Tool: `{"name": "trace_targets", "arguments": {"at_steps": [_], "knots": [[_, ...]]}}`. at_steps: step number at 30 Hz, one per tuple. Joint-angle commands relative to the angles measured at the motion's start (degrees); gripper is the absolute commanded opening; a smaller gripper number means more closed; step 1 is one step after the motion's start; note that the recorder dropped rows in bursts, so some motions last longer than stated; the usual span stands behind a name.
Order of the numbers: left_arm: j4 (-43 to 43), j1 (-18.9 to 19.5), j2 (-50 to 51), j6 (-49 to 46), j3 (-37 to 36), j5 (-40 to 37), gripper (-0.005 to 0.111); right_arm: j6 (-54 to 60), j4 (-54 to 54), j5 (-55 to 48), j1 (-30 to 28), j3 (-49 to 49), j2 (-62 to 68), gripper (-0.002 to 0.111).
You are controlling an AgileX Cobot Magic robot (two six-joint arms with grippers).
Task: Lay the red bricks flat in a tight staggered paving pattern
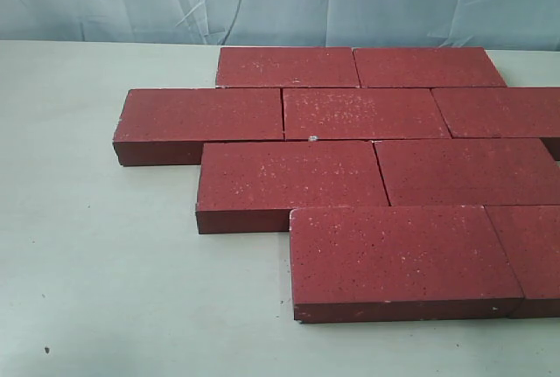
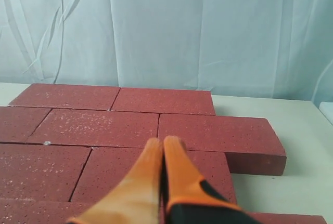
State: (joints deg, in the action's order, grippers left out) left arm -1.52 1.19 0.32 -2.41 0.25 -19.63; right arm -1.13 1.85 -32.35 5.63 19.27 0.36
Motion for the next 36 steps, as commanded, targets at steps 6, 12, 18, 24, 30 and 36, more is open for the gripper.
{"name": "trace_targets", "arguments": {"at_steps": [6, 12, 18, 24, 30, 36], "knots": [[0.08, -0.37, -0.32, 0.29, -0.25, 0.60, 0.000, 0.82, 0.62, 0.66, -0.26, -0.24, -0.36, -0.001], [0.08, -0.37, -0.32, 0.29, -0.25, 0.60, 0.000, 1.13, 0.21, 0.66, -0.26, -0.24, -0.36, -0.001], [0.75, -0.36, -0.32, 0.29, -0.25, 0.60, 0.000, 1.13, -0.24, 0.66, -2.98, -0.24, -0.36, -0.001], [0.75, -0.36, -0.32, 0.29, -0.25, 0.60, 0.000, 1.13, -0.24, 0.66, -3.03, -0.24, -0.36, -0.001], [0.75, -0.36, -0.32, 0.29, -0.25, 0.60, 0.000, 1.13, -0.24, 0.66, -6.03, -0.24, -0.36, -0.001], [0.75, -0.36, -0.32, 0.29, -0.25, 0.60, 0.000, 1.13, -0.24, 0.66, -6.09, -0.24, -0.36, -0.001]]}}
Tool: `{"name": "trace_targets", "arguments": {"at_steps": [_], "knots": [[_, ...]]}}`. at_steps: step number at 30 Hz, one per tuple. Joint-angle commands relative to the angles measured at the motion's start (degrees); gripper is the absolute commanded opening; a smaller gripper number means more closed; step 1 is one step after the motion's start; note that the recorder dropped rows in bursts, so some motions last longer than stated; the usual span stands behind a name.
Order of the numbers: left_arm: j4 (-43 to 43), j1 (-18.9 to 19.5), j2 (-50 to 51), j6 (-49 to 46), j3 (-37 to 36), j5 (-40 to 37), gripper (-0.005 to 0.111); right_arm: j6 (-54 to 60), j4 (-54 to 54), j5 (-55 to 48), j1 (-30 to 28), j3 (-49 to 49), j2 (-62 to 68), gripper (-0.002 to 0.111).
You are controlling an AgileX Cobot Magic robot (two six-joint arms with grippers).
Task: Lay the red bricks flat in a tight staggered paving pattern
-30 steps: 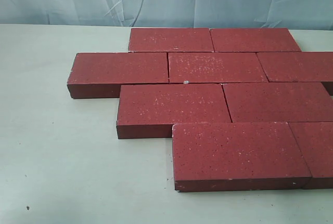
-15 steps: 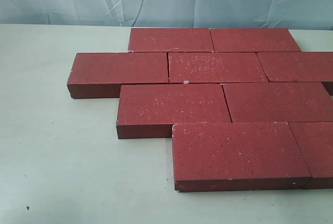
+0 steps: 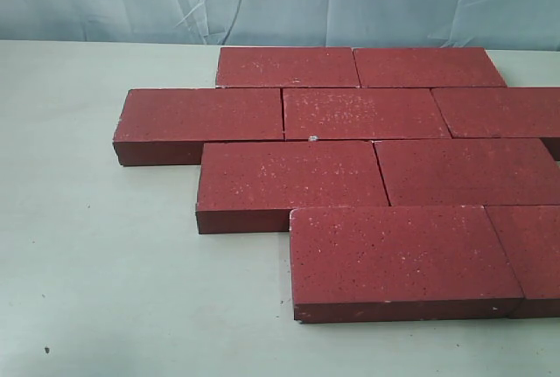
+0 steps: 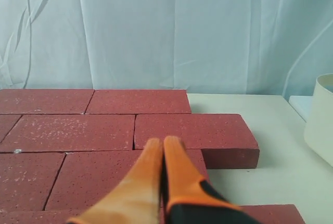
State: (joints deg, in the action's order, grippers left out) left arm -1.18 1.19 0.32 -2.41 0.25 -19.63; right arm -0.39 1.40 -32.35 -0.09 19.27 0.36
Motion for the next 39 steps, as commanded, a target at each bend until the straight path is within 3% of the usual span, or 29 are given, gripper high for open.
{"name": "trace_targets", "arguments": {"at_steps": [1, 9, 13, 20, 39], "knots": [[0.41, -0.36, -0.32, 0.29, -0.25, 0.60, 0.000, 0.39, 0.21, 0.66, -0.38, -0.24, -0.36, -0.001], [0.41, -0.36, -0.32, 0.29, -0.25, 0.60, 0.000, 0.39, 0.21, 2.29, -0.36, -8.07, -0.36, -0.001], [0.41, -0.36, -0.32, 0.29, -0.25, 0.60, 0.000, 0.39, -0.44, 10.10, -0.40, -11.80, -0.36, -0.001], [0.41, -0.36, -0.32, 0.29, -0.25, 0.60, 0.000, 0.39, -0.64, 8.96, -0.40, -16.01, -0.36, -0.001], [0.41, -0.36, -0.32, 0.29, -0.25, 0.60, 0.000, 0.39, -0.53, 11.77, -0.40, -19.27, -0.36, -0.001]]}}
